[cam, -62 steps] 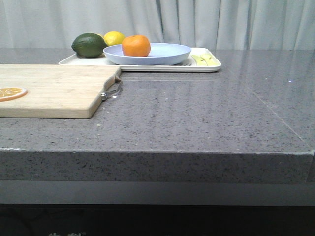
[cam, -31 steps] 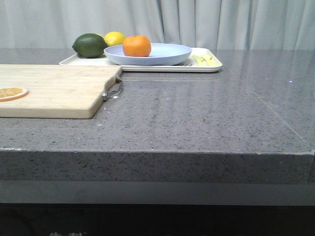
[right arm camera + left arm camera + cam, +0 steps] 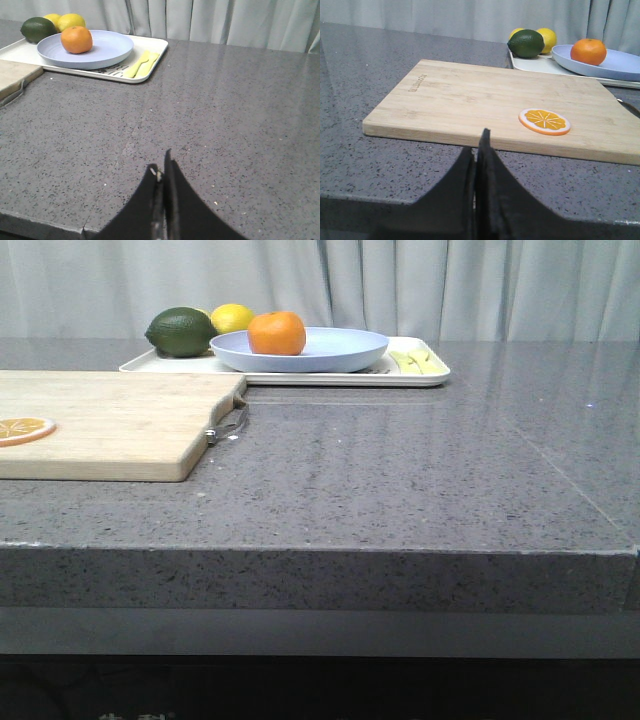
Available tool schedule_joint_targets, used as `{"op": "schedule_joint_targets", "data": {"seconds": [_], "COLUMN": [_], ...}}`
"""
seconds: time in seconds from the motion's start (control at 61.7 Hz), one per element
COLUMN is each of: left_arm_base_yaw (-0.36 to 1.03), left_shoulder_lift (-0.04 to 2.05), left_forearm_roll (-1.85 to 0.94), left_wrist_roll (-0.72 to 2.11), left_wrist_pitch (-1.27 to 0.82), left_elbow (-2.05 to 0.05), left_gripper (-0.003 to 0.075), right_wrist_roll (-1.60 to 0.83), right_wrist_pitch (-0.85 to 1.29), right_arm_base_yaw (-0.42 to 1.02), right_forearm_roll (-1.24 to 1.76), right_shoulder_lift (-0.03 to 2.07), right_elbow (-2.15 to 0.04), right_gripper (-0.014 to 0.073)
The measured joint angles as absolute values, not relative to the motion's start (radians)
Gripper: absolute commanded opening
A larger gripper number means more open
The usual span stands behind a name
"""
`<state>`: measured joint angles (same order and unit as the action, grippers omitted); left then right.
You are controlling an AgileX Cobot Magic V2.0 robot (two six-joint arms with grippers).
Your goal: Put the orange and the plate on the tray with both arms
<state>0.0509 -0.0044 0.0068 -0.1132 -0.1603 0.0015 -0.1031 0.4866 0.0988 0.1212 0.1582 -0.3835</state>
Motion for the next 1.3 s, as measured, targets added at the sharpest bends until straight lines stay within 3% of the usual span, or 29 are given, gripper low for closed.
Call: {"op": "schedule_joint_targets", "data": {"seconds": [0.648,1.07,1.296], "left_arm_base_yaw": [0.051,0.051,0.051], "left_shoulder_lift": [-0.004,-0.004,-0.004], "left_forearm_roll": [0.007,0.007,0.007], "left_wrist_roll": [-0.113,-0.113,-0.113], "left_wrist_pitch": [-0.158,-0.158,-0.158], "left_elbow": [0.002,0.002,0.002], "left_gripper": [-0.0018,-0.0018,-0.0018], "right_wrist_roll": [-0.103,-0.103,-0.103], "right_wrist_pitch": [0.471,0.227,0.199], "right_arm_base_yaw": [0.099,0.008,0.006], "right_forearm_roll": [0.111,0.1,0.1], "right_shoulder_lift": [0.154,-0.008,-0.008], "right_elbow": [-0.377,0.01,0.027], "right_gripper": [-0.0061,-0.0061,-0.0061]}}
